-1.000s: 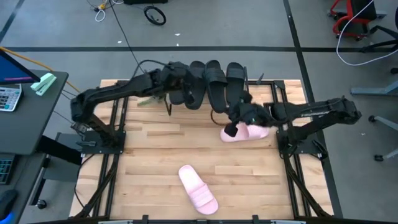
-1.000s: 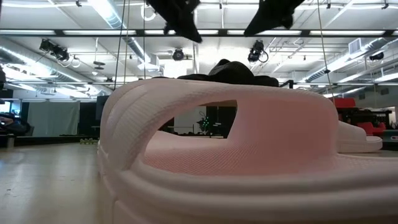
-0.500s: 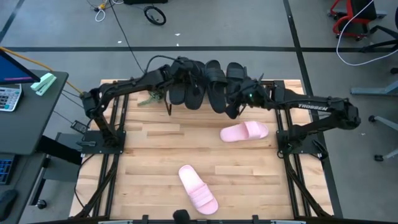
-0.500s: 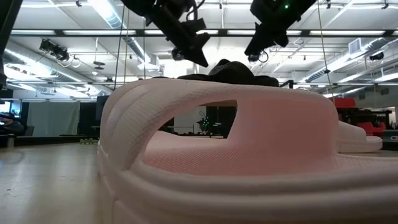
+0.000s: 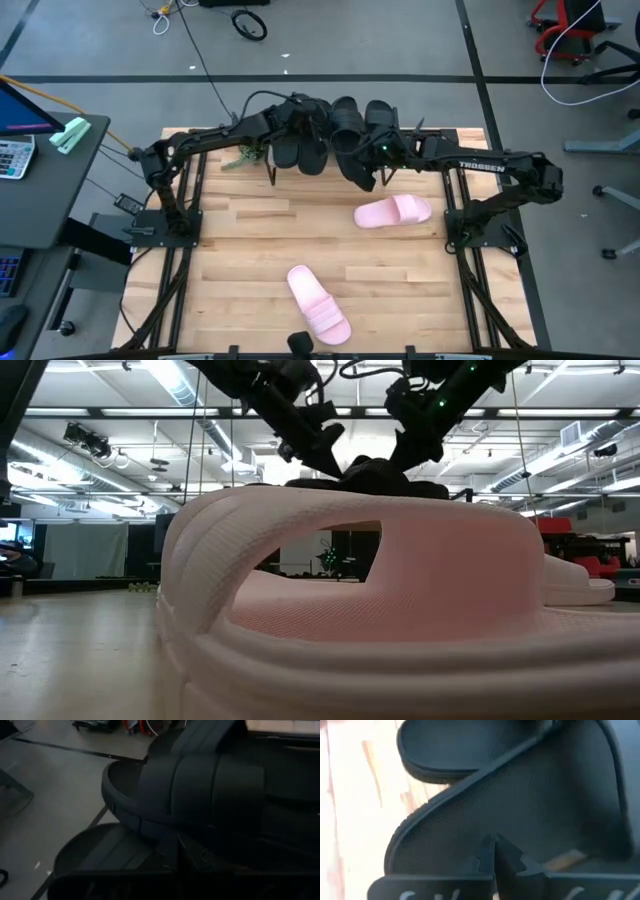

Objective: Pick and place slides into the shelf
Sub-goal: Put the black slide on the shelf

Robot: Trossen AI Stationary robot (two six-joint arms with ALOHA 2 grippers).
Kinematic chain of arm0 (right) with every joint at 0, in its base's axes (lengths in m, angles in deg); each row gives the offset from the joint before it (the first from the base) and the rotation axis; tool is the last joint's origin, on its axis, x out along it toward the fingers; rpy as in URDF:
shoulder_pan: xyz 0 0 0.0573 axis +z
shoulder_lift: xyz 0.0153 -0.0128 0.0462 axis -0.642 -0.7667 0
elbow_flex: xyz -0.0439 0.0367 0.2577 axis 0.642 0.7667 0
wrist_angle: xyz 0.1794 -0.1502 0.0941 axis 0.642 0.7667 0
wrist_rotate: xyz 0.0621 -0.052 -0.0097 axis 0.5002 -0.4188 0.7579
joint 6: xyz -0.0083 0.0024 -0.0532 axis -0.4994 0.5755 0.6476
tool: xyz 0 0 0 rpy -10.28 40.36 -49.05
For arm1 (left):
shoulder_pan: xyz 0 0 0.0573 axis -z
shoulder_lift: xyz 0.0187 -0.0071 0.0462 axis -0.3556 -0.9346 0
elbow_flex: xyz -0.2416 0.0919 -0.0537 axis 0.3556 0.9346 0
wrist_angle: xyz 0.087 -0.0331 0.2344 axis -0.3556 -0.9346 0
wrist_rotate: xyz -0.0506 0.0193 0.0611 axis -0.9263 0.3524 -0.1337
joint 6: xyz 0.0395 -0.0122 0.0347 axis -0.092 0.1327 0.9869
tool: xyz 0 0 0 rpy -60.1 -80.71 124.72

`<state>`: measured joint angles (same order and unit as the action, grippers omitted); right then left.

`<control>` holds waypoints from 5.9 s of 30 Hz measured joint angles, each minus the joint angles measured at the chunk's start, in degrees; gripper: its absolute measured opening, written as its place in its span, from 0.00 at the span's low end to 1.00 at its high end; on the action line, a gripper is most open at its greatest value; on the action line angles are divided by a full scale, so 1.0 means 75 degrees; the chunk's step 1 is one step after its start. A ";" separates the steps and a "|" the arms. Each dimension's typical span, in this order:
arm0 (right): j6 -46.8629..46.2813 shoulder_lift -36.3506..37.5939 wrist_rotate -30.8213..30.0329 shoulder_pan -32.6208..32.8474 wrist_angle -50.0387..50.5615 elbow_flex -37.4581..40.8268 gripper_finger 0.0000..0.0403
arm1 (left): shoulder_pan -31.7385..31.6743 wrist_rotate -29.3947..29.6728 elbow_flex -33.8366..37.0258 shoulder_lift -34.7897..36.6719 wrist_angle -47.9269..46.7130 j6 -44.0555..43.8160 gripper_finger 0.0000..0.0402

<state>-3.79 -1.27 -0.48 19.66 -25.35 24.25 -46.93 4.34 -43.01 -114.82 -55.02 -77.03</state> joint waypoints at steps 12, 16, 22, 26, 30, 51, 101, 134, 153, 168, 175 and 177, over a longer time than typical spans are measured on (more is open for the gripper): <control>-0.0003 -0.0074 -0.0007 -0.0557 -0.0312 0.0000 0.00 | -0.0115 -0.0043 -0.0001 -0.0269 0.0560 0.0287 0.00; 0.0137 -0.0074 0.0076 -0.0576 -0.0331 0.0000 0.00 | -0.0115 -0.0043 -0.0001 -0.0269 0.0600 0.0315 0.00; 0.0140 -0.0076 0.0101 -0.0576 -0.0366 0.0000 0.00 | -0.0107 -0.0425 -0.0012 -0.0499 0.0853 0.0318 0.00; 0.0161 -0.0076 0.0101 -0.0576 -0.0412 0.0000 0.00 | -0.0093 -0.0464 -0.0012 -0.0617 0.1108 0.0314 0.00; 0.0362 -0.0079 0.0071 -0.0576 -0.0503 0.0000 0.01 | -0.0100 -0.0503 -0.0012 -0.0644 0.1169 0.0269 0.00; 0.0677 0.0563 0.0665 -0.0412 -0.2724 -0.0003 0.00 | -0.0126 -0.0468 -0.0014 -0.0674 0.0961 0.0319 0.00; 0.0042 -0.1002 -0.1719 -0.1086 0.1739 -0.1218 0.00 | -0.0208 0.0158 -0.0015 -0.0511 -0.0088 0.0510 0.00; 0.0716 -0.0874 0.1121 -0.0317 -0.0748 -0.1230 0.00 | -0.0147 0.0256 -0.0001 -0.0527 0.0078 0.0573 0.00; 0.0428 -0.1300 0.0680 -0.1092 -0.0454 -0.1258 0.00 | -0.0211 0.0206 -0.0001 -0.0536 0.0081 0.0717 0.00; 0.0407 -0.1573 0.0008 -0.1205 0.0297 -0.1276 0.00 | -0.0191 0.0369 -0.0004 -0.0540 -0.0105 0.0726 0.00; 0.0128 -0.1583 -0.0304 -0.1271 0.0823 -0.1237 0.00 | -0.0191 0.0440 -0.0004 -0.0540 -0.0176 0.0731 0.00; 0.0087 -0.1597 -0.0450 -0.1274 0.0885 -0.1234 0.00 | -0.0188 0.0448 -0.0004 -0.0540 -0.0195 0.0736 0.00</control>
<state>-3.14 -13.24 -3.86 10.11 -18.72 14.99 -48.34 7.70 -43.04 -118.87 -56.48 -71.51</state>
